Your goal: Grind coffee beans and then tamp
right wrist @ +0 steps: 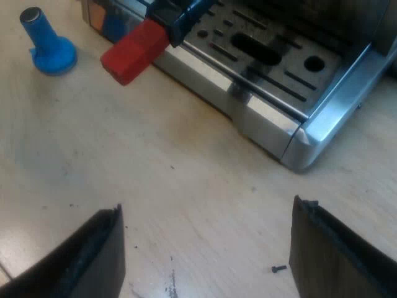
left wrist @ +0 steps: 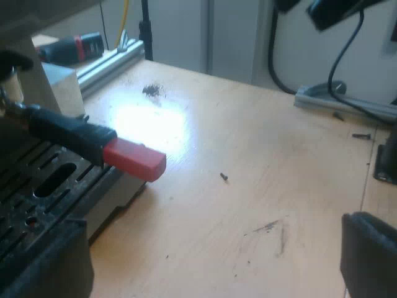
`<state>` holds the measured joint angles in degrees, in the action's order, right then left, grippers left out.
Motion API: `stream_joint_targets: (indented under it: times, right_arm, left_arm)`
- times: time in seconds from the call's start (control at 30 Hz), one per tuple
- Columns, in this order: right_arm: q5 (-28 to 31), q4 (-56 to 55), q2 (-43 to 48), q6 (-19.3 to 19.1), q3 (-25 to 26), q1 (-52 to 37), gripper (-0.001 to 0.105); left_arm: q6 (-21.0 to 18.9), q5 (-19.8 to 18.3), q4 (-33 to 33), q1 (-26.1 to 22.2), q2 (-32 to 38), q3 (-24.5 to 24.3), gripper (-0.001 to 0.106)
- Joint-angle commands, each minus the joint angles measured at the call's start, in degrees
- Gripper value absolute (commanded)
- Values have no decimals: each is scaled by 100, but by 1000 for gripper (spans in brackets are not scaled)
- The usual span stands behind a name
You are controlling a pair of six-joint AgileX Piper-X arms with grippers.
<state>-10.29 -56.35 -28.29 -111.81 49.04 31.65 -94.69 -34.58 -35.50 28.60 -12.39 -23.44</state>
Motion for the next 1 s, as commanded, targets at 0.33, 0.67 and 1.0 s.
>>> stream_joint_targets:
  times: [0.33,0.67,1.0]
  right_arm:
    - [2061,1937,-244,890,-828,2193,57]
    - [4654,2957,-827,2238,-1496,4283,56]
    - [5846,4410,-2570,3113,-1540,5070,40]
  left_arm:
    - [-12,-36,671,26,-146,649,82]
    - [-12,-36,717,26,-146,708,82]
    - [-12,-36,883,26,-146,926,82]
